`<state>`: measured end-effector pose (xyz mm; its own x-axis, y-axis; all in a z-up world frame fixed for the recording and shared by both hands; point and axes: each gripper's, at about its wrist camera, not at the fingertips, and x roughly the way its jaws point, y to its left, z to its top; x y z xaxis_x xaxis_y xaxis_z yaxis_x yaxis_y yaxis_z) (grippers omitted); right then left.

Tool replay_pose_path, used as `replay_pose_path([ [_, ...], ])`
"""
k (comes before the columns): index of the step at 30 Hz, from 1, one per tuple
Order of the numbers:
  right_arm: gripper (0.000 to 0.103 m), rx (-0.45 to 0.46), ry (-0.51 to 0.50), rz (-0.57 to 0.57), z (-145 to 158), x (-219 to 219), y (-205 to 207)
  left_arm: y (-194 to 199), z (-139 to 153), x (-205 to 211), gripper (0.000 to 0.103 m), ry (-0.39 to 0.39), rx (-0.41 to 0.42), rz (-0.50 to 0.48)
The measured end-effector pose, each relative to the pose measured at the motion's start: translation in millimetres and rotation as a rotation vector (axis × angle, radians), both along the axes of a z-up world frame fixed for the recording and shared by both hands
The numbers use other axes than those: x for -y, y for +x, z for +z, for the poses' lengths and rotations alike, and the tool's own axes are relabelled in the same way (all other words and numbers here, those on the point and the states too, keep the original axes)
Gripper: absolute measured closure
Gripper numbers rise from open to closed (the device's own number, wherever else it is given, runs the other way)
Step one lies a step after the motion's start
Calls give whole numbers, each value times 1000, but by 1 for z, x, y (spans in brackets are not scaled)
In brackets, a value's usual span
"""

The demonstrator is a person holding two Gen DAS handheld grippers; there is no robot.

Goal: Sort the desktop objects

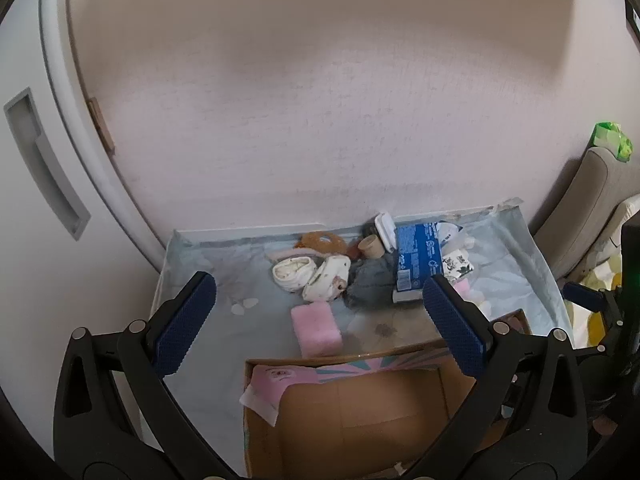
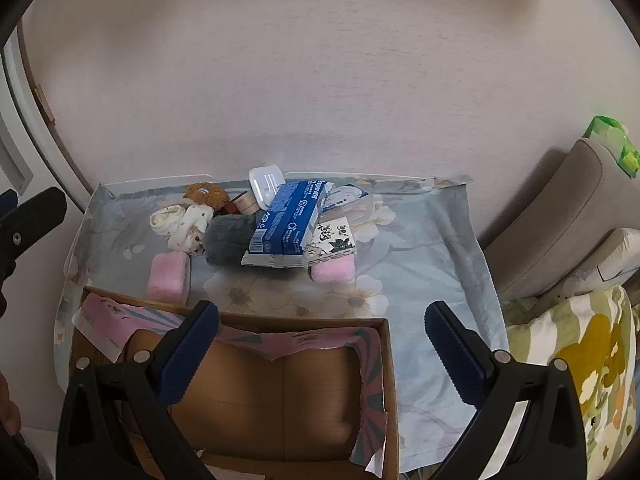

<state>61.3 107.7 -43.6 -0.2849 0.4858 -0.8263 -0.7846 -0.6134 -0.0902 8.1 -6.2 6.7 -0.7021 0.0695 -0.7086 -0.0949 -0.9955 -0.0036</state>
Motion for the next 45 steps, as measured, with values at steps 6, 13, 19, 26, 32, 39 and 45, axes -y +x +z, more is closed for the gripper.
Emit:
replay_pose_path([
  [6, 0, -10, 1, 6, 1, 2, -1, 1, -3, 0, 0, -37, 8, 2],
  [13, 0, -16, -13, 10, 1, -1, 0, 2, -5, -3, 0, 20, 20, -18],
  [19, 0, 3, -38, 22, -2, -6, -3, 0, -10, 0, 0, 22, 45, -3],
  [26, 0, -13, -50, 30, -1, -10, -1, -2, -14, 6, 0, 20, 64, 4],
  [32, 0, -30, -55, 15, 1, -12, 3, 0, -9, 12, 0, 22, 49, 15],
  [39, 0, -34, -74, 0, -2, -15, 3, -4, -14, 17, 0, 10, 71, 25],
  [45, 0, -30, -96, -7, -5, -21, 3, -16, -17, 48, 0, -3, 89, 55],
])
